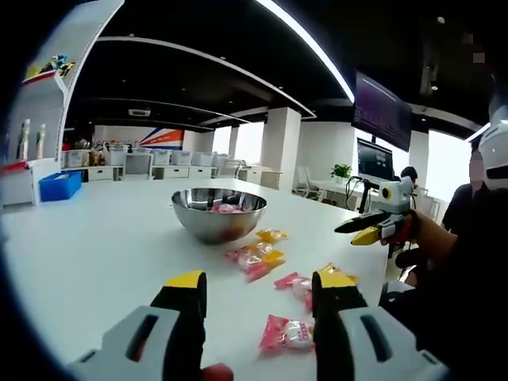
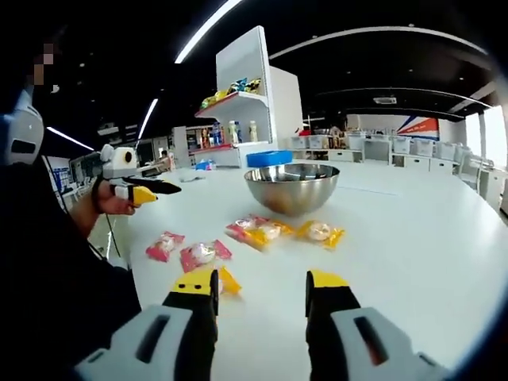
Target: Pick up the marshmallows scattered on the table and place them into the bowl on the table
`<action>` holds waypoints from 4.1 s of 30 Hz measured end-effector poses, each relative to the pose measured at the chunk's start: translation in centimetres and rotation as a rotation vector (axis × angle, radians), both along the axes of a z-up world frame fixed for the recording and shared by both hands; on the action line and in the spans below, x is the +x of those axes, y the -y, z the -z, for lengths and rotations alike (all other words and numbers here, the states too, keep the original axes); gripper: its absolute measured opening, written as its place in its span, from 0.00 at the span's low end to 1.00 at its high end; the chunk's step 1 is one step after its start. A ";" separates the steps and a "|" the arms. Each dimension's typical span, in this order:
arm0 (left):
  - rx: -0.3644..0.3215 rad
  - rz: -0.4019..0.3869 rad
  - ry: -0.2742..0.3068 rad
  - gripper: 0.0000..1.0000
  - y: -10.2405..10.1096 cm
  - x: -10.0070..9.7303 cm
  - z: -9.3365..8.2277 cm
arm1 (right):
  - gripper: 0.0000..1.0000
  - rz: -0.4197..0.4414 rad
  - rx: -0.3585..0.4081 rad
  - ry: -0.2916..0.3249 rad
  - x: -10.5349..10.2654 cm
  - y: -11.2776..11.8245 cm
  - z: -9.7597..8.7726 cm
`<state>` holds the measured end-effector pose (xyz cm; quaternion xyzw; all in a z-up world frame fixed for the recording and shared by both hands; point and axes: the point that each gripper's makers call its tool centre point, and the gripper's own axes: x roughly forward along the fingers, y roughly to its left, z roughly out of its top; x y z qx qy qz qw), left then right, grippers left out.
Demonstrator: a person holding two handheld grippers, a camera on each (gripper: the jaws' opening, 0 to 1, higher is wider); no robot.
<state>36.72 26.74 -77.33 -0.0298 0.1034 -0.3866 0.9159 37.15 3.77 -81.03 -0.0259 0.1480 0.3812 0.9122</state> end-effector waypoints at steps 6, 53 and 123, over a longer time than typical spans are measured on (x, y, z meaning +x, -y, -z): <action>0.001 0.004 0.002 0.53 -0.2 -0.2 0.0 | 0.41 -0.030 -0.013 -0.001 -0.2 -1.0 -0.2; -0.008 -0.006 -0.016 0.52 -0.9 -0.2 0.9 | 0.49 -0.367 -0.223 -0.025 -2.4 -9.5 4.6; -0.004 0.005 -0.022 0.52 -0.5 -0.1 0.9 | 0.28 -0.274 -0.178 0.059 4.7 -7.6 -1.1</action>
